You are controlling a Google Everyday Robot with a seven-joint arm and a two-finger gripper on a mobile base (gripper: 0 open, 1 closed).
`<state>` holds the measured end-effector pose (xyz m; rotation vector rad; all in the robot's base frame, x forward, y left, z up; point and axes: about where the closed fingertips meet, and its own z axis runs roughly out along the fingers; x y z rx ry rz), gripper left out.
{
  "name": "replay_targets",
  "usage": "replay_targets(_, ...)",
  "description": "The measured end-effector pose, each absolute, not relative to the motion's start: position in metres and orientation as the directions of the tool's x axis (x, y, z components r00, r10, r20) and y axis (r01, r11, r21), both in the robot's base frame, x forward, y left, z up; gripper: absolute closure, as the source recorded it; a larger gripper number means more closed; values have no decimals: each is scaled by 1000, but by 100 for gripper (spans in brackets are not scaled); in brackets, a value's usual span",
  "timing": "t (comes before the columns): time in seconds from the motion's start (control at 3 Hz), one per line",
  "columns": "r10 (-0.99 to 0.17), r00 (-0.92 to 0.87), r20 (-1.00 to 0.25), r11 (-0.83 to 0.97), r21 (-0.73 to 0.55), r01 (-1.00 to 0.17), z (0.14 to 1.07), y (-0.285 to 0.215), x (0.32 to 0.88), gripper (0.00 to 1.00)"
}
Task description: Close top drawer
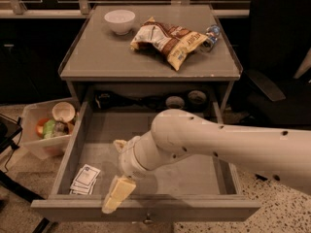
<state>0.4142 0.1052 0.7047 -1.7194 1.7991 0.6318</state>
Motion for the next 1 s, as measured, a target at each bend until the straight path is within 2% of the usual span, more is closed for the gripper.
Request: replay_targets(1.0,-708,-28,-705,65,-25,-998,662,128,418,0)
